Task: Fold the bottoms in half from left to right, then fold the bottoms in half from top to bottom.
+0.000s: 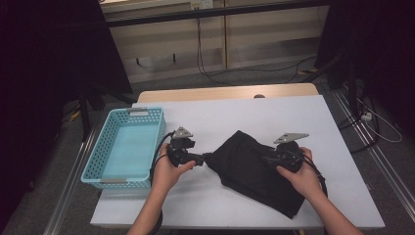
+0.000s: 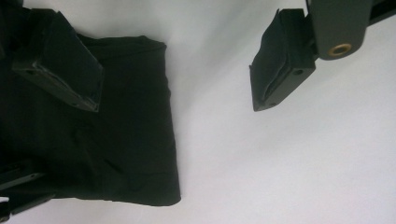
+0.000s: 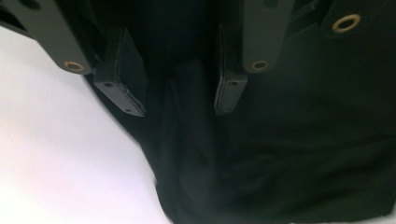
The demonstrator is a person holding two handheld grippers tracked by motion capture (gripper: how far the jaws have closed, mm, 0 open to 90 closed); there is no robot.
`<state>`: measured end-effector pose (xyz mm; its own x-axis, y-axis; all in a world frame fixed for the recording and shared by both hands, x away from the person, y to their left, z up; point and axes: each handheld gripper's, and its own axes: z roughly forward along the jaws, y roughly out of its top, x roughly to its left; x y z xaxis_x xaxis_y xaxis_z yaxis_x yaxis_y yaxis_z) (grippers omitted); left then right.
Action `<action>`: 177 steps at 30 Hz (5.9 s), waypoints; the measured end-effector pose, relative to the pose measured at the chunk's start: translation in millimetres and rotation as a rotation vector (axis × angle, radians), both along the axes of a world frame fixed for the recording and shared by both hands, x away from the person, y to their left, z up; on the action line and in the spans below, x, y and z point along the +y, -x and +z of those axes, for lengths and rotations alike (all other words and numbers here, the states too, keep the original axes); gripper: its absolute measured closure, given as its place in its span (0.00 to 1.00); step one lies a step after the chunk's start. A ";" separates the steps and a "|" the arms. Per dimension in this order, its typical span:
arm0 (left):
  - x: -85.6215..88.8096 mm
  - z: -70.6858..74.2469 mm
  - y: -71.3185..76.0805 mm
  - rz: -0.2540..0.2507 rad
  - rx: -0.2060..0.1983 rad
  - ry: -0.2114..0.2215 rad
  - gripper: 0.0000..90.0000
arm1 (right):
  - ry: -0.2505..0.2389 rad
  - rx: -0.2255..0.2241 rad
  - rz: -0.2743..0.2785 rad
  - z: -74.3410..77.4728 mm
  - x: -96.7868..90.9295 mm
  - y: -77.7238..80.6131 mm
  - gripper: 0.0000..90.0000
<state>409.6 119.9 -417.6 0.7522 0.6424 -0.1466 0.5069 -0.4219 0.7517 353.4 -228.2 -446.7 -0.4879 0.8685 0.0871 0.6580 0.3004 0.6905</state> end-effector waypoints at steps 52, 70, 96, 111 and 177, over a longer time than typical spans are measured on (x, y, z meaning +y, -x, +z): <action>-8.6 2.1 1.5 -0.019 -0.019 -0.011 0.19 | -0.195 0.016 0.019 19.7 -35.9 24.7 0.92; -9.4 5.2 0.4 -0.024 -0.027 -0.006 0.18 | -0.189 0.022 0.017 19.8 -40.4 29.7 0.92; -7.0 8.2 0.8 -0.020 -0.037 -0.001 0.18 | -0.181 0.018 0.024 21.3 -41.3 31.8 0.92; -11.4 4.9 -4.4 -0.026 -0.029 -0.013 0.18 | -0.191 0.024 0.021 24.4 -49.3 38.4 0.92; -27.9 -6.0 -1.0 -0.052 -0.006 -0.011 0.18 | -0.118 0.051 0.014 40.8 -86.4 61.9 0.93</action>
<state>410.6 92.0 -423.6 0.7855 0.6038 -0.1354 0.4797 -0.4560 0.7496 291.6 -314.6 -405.9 -0.4926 0.8436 0.2137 0.6894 0.2284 0.6875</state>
